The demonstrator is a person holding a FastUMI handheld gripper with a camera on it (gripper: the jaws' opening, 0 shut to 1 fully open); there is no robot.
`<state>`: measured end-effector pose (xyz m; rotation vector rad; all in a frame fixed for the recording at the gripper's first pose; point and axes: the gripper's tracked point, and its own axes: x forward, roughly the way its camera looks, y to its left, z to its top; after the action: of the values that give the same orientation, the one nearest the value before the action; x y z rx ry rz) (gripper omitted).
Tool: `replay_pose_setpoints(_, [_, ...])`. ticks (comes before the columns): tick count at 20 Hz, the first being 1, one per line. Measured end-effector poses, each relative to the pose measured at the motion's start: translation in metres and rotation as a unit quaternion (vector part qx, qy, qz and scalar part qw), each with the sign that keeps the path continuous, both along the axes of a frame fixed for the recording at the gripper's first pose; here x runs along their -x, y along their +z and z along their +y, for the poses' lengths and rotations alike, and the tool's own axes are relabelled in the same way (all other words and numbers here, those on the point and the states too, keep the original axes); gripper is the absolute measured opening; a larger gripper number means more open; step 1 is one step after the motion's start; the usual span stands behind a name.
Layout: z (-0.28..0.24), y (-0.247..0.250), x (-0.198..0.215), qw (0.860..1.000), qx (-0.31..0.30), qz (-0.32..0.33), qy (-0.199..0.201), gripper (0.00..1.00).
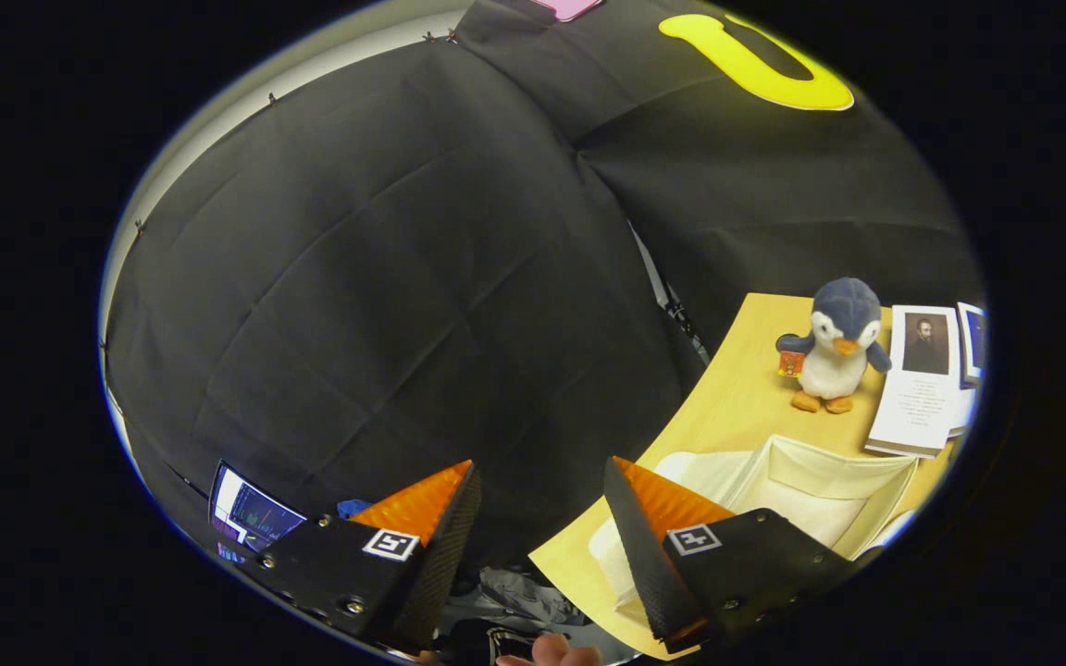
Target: Open the storage box then place both shoes into the box .Put the left shoe in first, then the right shoe, with the right side of both shoes facing outward in a uniform manner.
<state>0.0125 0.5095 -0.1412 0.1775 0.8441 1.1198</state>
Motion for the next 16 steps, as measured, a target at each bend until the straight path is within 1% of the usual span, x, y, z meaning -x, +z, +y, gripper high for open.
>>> replay_pose_setpoints(3, [-0.027, 0.009, -0.007, 1.0, 0.004, -0.013, -0.009, 0.84])
replay_pose_setpoints(4, [-0.039, 0.017, -0.011, 1.0, 0.004, -0.021, -0.014, 0.95])
replay_pose_setpoints(5, [-0.043, 0.012, -0.013, 0.999, 0.004, -0.028, -0.018, 0.97])
replay_pose_setpoints(11, [-0.104, 0.02, -0.028, 0.997, 0.014, -0.052, -0.056, 0.98])
replay_pose_setpoints(16, [-0.166, 0.005, -0.04, 0.992, 0.043, -0.067, -0.094, 0.98])
